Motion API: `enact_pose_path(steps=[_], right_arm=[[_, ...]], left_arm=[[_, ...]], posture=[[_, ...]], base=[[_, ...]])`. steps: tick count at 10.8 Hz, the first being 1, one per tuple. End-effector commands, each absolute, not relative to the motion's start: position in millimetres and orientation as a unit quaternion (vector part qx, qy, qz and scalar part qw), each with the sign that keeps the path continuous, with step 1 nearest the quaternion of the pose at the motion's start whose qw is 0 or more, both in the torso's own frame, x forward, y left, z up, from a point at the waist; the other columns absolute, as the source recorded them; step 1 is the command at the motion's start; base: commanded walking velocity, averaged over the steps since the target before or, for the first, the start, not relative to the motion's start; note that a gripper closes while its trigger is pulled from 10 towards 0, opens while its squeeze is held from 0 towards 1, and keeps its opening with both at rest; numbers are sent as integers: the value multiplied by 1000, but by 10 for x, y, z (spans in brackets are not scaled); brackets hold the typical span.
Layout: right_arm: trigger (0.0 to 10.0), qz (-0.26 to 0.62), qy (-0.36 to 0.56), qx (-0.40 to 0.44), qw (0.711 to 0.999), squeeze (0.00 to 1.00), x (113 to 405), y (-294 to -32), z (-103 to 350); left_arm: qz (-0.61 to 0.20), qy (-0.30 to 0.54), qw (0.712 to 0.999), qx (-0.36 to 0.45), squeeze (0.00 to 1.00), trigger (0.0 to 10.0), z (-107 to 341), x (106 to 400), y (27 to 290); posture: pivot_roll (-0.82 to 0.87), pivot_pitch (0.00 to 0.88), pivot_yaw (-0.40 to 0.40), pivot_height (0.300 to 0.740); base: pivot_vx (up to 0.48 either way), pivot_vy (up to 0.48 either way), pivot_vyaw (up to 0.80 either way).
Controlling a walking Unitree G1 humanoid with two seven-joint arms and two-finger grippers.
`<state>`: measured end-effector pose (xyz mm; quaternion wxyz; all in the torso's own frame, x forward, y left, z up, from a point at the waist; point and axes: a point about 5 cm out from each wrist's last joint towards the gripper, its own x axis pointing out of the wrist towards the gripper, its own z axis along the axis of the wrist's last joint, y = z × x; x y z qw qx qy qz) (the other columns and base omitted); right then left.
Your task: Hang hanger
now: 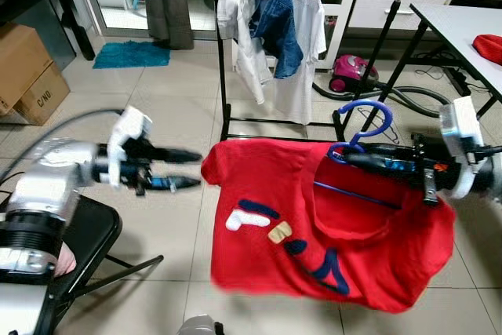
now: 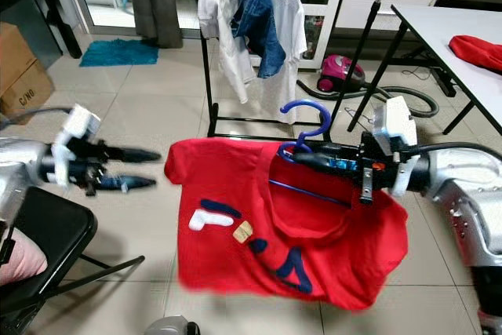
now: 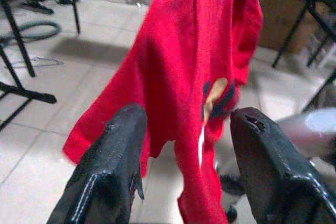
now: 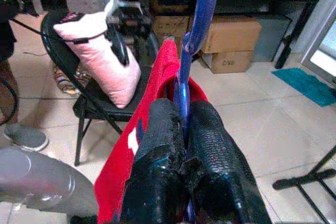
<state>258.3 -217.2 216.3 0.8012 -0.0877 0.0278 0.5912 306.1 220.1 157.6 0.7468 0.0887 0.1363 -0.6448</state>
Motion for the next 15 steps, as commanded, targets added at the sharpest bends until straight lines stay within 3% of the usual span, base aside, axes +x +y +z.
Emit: enact_pose_path(steps=[1, 3, 7, 9, 10, 11, 15], right_arm=[[10000, 608, 18, -91, 789, 0, 2558, -2142, 2243], [10000, 623, 26, -83, 777, 0, 2516, -2122, 2241], [10000, 622, 34, -81, 778, 0, 2486, -2132, 2226], [10000, 624, 32, -79, 777, 0, 2503, -2120, 2226], [10000, 628, 29, -78, 774, 0, 2509, -2102, 2230], [10000, 632, 30, -78, 770, 0, 2503, -2079, 2238], [10000, 633, 32, -78, 770, 0, 2479, -2075, 2236]], left_arm=[[-645, 143, 741, 116, 0, 10000, 1578, 3121, 2157], [-622, 126, 761, 133, 0, 10000, 1643, 3249, 2158], [-656, 103, 735, 139, 0, 10000, 1914, 3212, 2268], [-652, 107, 735, 151, 0, 10000, 1853, 3246, 2234], [-631, 117, 750, 163, 0, 10000, 1710, 3301, 2174], [-624, 124, 758, 145, 0, 0, 1636, 3335, 2141], [-658, 136, 731, 117, 0, 0, 1591, 3330, 2066]], posture=[[-3, 0, 14, 740], [-14, 0, 25, 740], [-16, 0, 35, 740], [-7, 0, 27, 740], [-6, 0, 22, 740], [-7, 0, 21, 740], [-27, 0, 36, 740]], base=[[0, 0, 0], [0, 0, 0], [0, 0, 0], [0, 0, 0], [0, 0, 0], [0, 0, 0], [0, 0, 0]])
